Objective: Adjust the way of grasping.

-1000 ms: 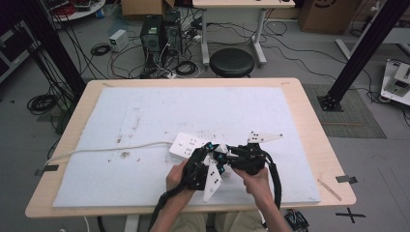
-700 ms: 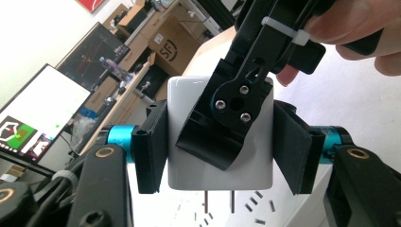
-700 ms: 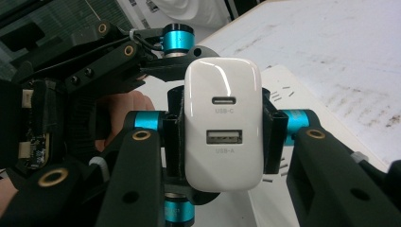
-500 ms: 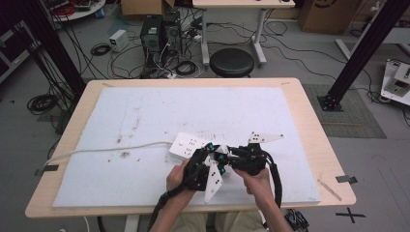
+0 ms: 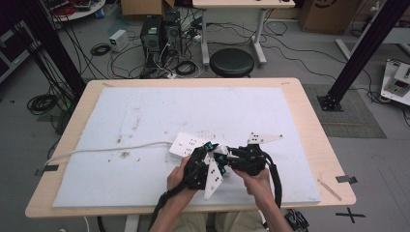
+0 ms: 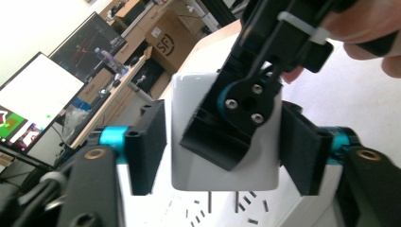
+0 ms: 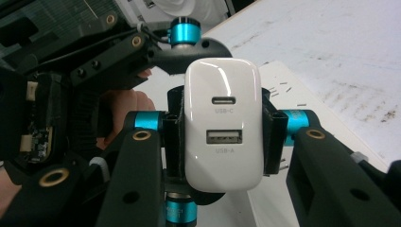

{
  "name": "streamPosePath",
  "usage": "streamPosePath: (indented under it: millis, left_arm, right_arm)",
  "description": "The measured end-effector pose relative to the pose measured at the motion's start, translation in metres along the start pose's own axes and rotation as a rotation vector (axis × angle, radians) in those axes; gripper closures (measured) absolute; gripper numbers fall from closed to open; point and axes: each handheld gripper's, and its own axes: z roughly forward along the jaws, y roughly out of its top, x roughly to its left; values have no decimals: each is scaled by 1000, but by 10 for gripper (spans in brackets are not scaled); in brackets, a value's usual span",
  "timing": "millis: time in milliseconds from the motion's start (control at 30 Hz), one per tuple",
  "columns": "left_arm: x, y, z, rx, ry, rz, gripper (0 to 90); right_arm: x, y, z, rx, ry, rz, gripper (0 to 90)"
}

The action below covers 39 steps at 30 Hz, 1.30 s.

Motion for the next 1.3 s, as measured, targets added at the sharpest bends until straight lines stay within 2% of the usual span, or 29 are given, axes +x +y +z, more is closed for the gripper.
streamPosePath:
  millis: [67, 167, 333, 600, 667, 700, 800, 900, 1033, 1100, 1133, 1200, 1233, 1267, 1300]
  left_arm:
    - [1, 0, 0, 4, -12, -4, 306]
    - [1, -1, 0, 5, -17, -9, 266]
    - [4, -2, -2, -7, -59, -35, 214]
    - [7, -1, -7, -18, -85, -81, 201]
    - [7, -1, -7, -18, -85, -81, 201]
    - [9, -3, -9, -31, -98, -108, 201]
    - [10, -5, -11, -34, -102, -119, 201]
    - [13, -8, -15, -44, -114, -155, 201]
    - [18, -12, -22, -54, -113, -194, 201]
    - [21, -15, -25, -57, -111, -213, 201]
    - [21, -15, -25, -57, -111, -213, 201]
    - [26, -20, -31, -67, -106, -250, 201]
    - [26, -20, -31, -67, -106, -250, 201]
    - [33, -30, -36, -70, -92, -311, 201]
    - [35, -33, -38, -77, -83, -341, 201]
  right_arm:
    - [-1, 0, 1, 2, -6, -9, 632]
    - [0, 0, 0, 2, -8, 4, 631]
    - [-2, 0, -2, -9, -14, 5, 632]
    - [-4, 2, -9, -22, -47, 9, 631]
    - [-4, 2, -9, -29, -47, 6, 631]
    - [-4, 2, -9, -29, -47, 6, 631]
    - [-7, 2, -12, -31, -67, -1, 631]
    - [-9, 2, -15, -37, -77, 10, 632]
    - [-13, 2, -19, -52, -95, 13, 631]
    - [-14, 2, -23, -60, -105, 28, 631]
    - [-14, 2, -23, -60, -105, 28, 631]
    - [-18, 2, -28, -69, -127, 29, 631]
    - [-18, 2, -28, -69, -127, 29, 631]
    - [-21, 2, -33, -82, -151, 18, 631]
    - [-21, 2, -35, -84, -158, 24, 631]
